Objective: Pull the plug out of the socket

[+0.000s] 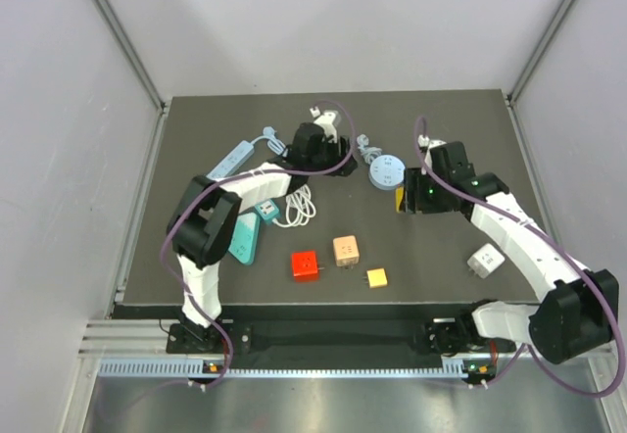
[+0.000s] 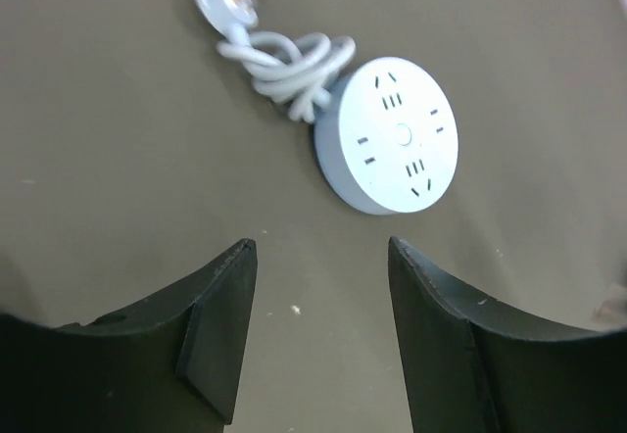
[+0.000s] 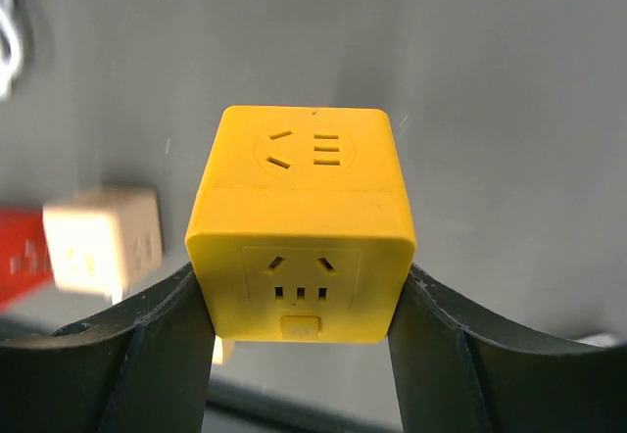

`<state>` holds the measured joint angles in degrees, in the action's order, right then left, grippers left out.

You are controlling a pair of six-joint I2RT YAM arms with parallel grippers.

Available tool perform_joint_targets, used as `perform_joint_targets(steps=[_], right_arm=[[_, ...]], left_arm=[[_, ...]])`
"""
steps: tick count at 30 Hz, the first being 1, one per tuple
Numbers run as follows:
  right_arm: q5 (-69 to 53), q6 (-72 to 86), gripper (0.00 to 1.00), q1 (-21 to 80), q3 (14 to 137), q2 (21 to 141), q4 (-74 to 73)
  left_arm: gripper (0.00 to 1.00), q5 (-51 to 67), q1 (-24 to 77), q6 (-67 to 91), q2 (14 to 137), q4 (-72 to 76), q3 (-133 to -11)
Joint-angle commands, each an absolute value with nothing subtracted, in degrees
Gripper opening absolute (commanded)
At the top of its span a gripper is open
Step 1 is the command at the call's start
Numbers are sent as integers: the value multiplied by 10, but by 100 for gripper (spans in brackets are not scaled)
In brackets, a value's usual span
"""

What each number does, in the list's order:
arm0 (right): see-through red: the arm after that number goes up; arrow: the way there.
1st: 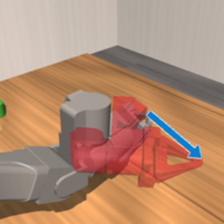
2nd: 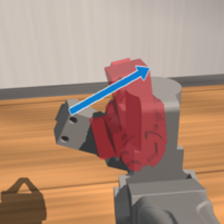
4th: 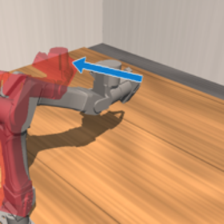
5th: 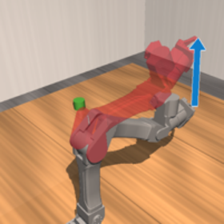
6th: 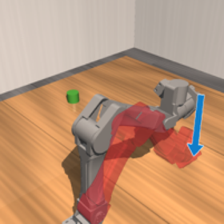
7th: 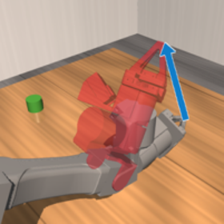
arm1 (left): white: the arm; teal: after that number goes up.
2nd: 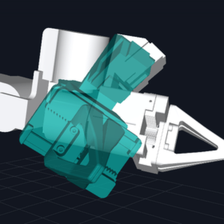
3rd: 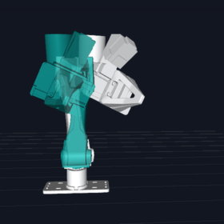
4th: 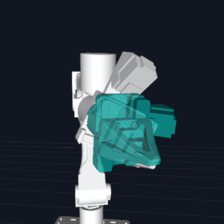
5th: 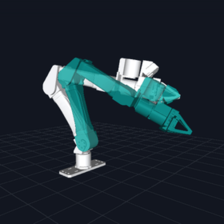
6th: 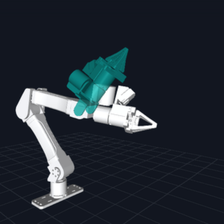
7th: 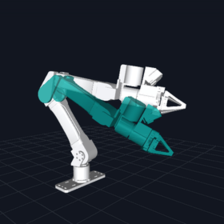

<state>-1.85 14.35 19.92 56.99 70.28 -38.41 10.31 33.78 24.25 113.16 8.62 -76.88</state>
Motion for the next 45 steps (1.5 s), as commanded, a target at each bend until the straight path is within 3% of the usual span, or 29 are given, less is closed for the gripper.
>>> perform_joint_targets(steps=[1, 8, 12, 16, 25, 31, 45], right_arm=[[-74, 128, 0, 227, 584, 700, -462], [-106, 149, 0, 279, 530, 678, -458], [-73, 254, 0, 304, 422, 608, -267], [100, 281, 0, 358, 341, 583, -66], [367, 286, 0, 505, 286, 650, 84], [453, 330, 0, 552, 279, 659, 83], [439, 428, 4, 571, 273, 717, 63]], left_arm=[[61, 137, 311, 234, 1083, 161, -723], [60, 171, 297, 257, 1074, 199, -699], [59, 187, 295, 279, 1071, 235, -683], [58, 201, 295, 296, 1072, 258, -672], [58, 210, 288, 310, 1076, 279, -660], [57, 213, 284, 316, 1077, 285, -655], [57, 225, 275, 324, 1085, 297, -653]])
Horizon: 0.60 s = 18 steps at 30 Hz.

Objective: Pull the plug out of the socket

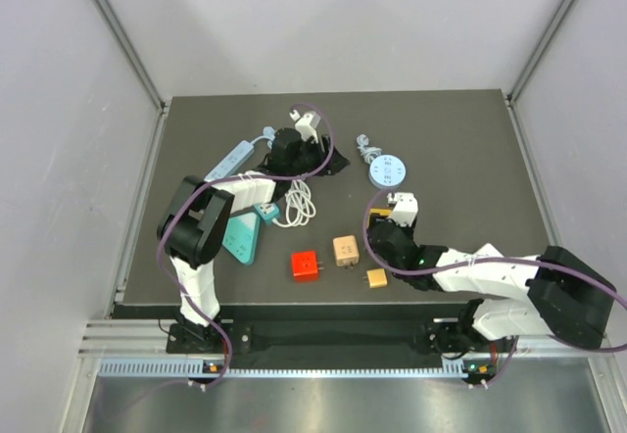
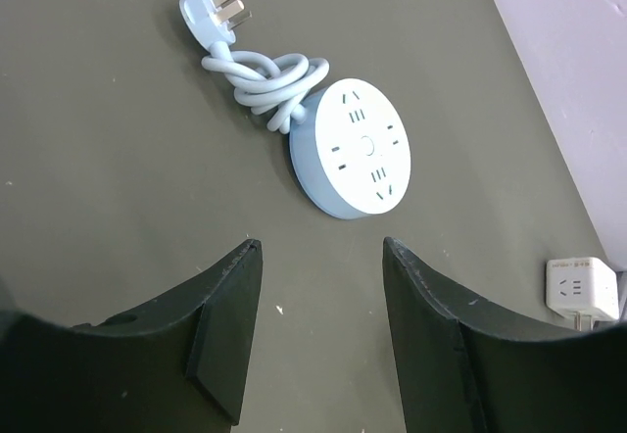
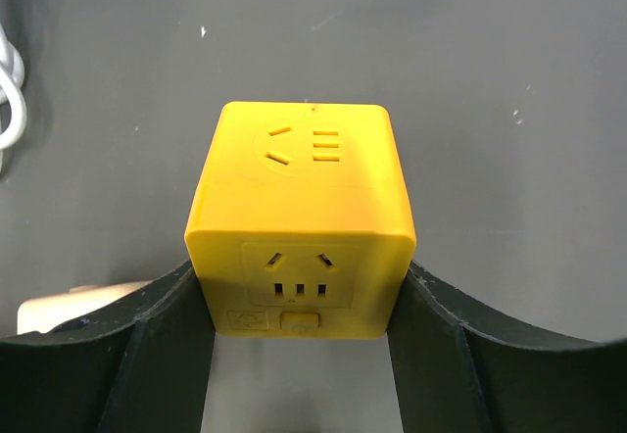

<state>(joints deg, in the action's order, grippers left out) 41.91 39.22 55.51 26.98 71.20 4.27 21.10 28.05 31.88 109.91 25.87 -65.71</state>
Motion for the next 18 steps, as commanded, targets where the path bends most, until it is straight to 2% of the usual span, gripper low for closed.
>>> perform_joint_targets(steps=[1, 10, 18], right_arm=[[439, 432, 6, 576, 272, 722, 60], [430, 493, 24, 589, 285, 728, -21], [414, 490, 58, 592, 279, 713, -25]], left_arm=[[57, 226, 275, 325, 1086, 298, -653], [57, 229, 271, 326, 1085, 299, -650], [57, 252, 270, 333, 1092, 312, -651]])
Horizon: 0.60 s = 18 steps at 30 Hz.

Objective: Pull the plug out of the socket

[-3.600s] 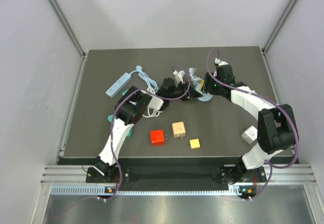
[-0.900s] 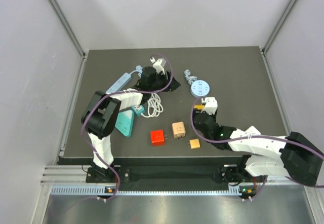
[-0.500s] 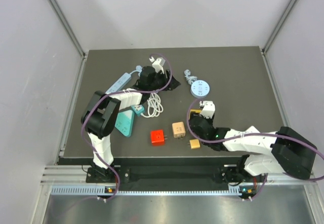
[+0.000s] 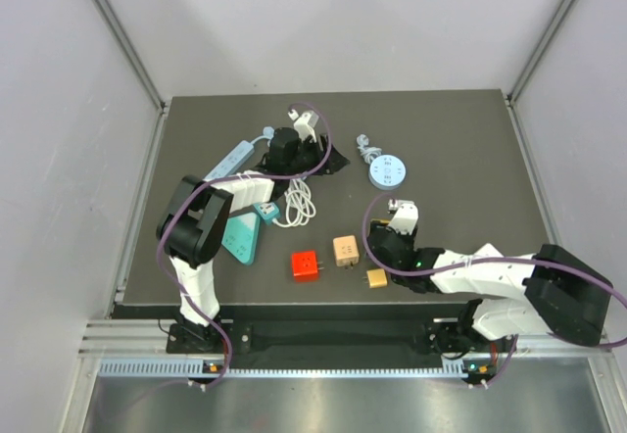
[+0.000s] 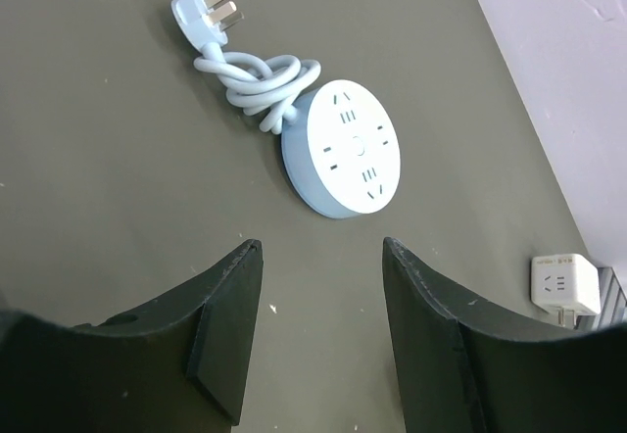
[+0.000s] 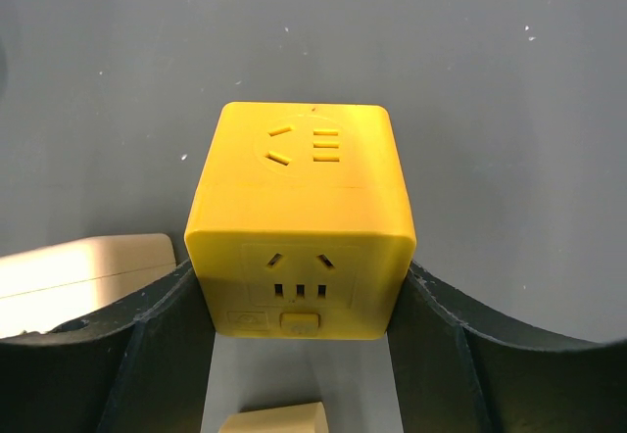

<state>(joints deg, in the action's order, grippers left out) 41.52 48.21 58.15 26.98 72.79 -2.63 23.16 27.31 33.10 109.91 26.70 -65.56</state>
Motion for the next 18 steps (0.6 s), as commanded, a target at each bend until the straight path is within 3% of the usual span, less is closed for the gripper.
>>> perform_joint_targets(steps=[1, 9, 11, 18], right_arm=[[412, 484, 61, 592, 281, 715, -25], [401, 460, 81, 592, 293, 703, -45], [400, 455, 95, 592, 288, 691, -45], [401, 407, 100, 592, 315, 664, -73]], left_arm=[[57, 255, 270, 334, 1093, 314, -651], [58, 260, 270, 337, 1100, 317, -654], [59, 265, 270, 342, 1101, 323, -653], [60, 281, 270, 350, 1099, 333, -650]])
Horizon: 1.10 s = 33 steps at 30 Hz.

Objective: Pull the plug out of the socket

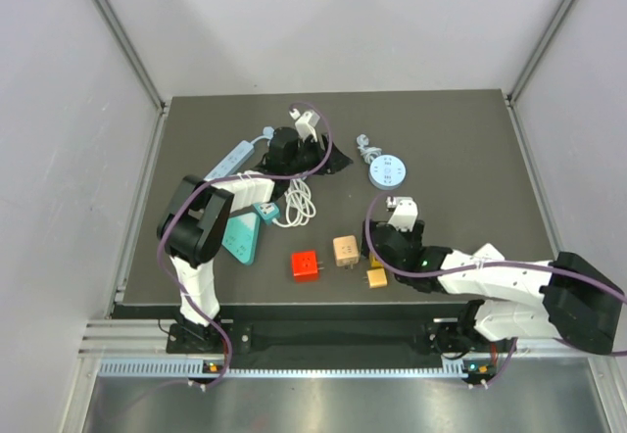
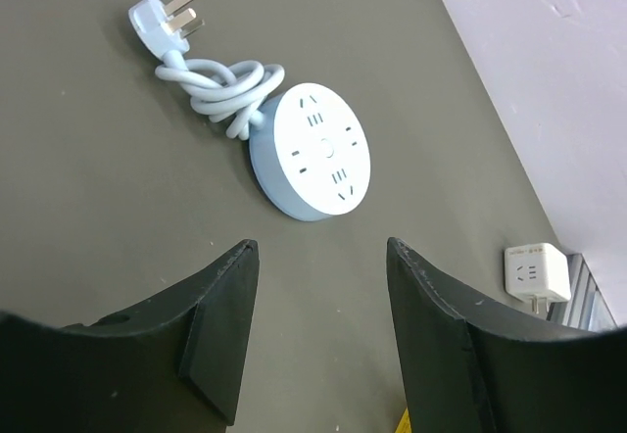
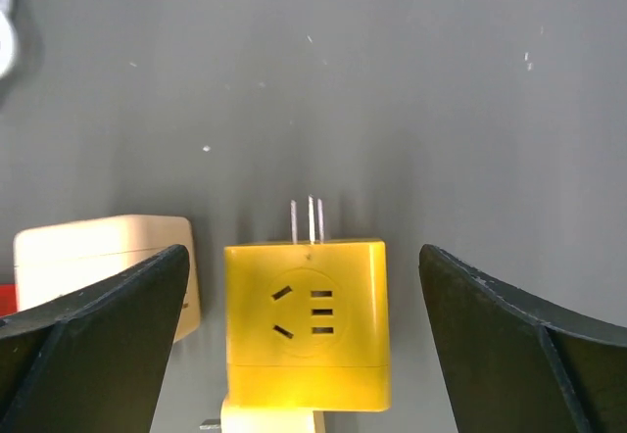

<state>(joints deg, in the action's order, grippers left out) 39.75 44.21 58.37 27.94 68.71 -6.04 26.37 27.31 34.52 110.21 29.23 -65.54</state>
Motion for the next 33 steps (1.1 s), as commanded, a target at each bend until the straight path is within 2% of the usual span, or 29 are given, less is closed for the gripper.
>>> perform_joint_targets(steps=[1, 7, 11, 17, 20, 26, 28, 33], right_arm=[[400, 398, 100, 592, 328, 661, -80], [393, 346, 100, 588, 381, 649, -145], [349, 334, 100, 581, 374, 616, -128], [255, 361, 100, 547, 345, 584, -87], [235, 383, 100, 548, 325, 558, -77], [210, 450, 100, 545, 219, 412, -15], [212, 489, 100, 545, 170, 330, -11], [218, 525, 99, 545, 112, 196, -24]], left_arm=[[60, 283, 269, 351, 1097, 333, -647], [61, 282, 268, 356, 1034, 302, -613], [61, 262, 270, 367, 950, 281, -518], [61, 228, 271, 394, 768, 238, -336], [62, 215, 271, 394, 620, 188, -262], [65, 200, 270, 429, 402, 96, -163], [65, 199, 270, 459, 303, 93, -126], [66, 227, 270, 525, 168, 114, -60]])
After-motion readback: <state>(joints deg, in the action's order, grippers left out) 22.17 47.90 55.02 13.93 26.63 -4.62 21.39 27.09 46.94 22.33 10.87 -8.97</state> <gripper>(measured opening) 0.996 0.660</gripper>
